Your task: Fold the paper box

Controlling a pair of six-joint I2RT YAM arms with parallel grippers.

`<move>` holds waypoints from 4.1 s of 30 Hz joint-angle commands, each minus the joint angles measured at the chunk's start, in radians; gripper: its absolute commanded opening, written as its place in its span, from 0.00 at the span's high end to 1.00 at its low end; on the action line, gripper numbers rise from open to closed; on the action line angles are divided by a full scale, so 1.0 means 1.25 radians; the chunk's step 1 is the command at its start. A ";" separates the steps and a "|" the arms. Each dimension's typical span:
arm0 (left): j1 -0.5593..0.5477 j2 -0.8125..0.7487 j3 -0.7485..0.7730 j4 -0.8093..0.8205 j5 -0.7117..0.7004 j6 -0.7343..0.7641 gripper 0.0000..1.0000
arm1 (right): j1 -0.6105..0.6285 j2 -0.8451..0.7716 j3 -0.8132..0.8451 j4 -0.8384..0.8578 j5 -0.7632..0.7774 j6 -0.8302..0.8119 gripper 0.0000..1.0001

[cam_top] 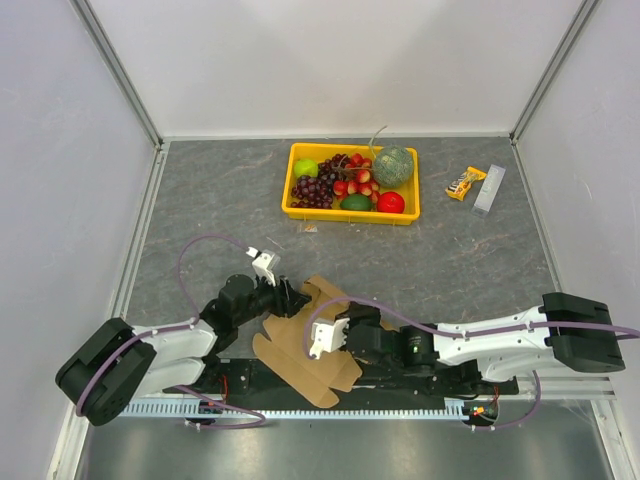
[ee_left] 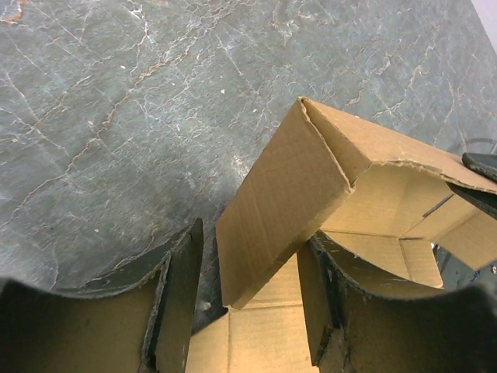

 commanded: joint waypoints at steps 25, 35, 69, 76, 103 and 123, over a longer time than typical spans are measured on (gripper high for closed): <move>-0.069 0.025 -0.024 0.071 -0.168 0.016 0.62 | 0.102 0.062 0.077 0.025 -0.015 0.069 0.53; -0.073 0.053 -0.027 0.109 -0.176 0.017 0.83 | 0.105 -0.011 0.103 0.045 -0.017 0.128 0.45; -0.188 0.431 0.118 0.431 -0.376 0.211 0.81 | -0.307 -0.183 0.234 -0.026 -0.212 0.525 0.88; -0.215 0.495 0.107 0.503 -0.417 0.206 0.70 | -0.403 -0.067 0.225 0.018 -0.336 0.549 0.85; -0.256 0.525 0.104 0.521 -0.448 0.187 0.65 | -0.476 0.154 0.128 0.192 -0.599 0.599 0.99; -0.280 0.387 0.025 0.462 -0.446 0.129 0.41 | -0.469 0.117 0.091 0.152 -0.591 0.561 1.00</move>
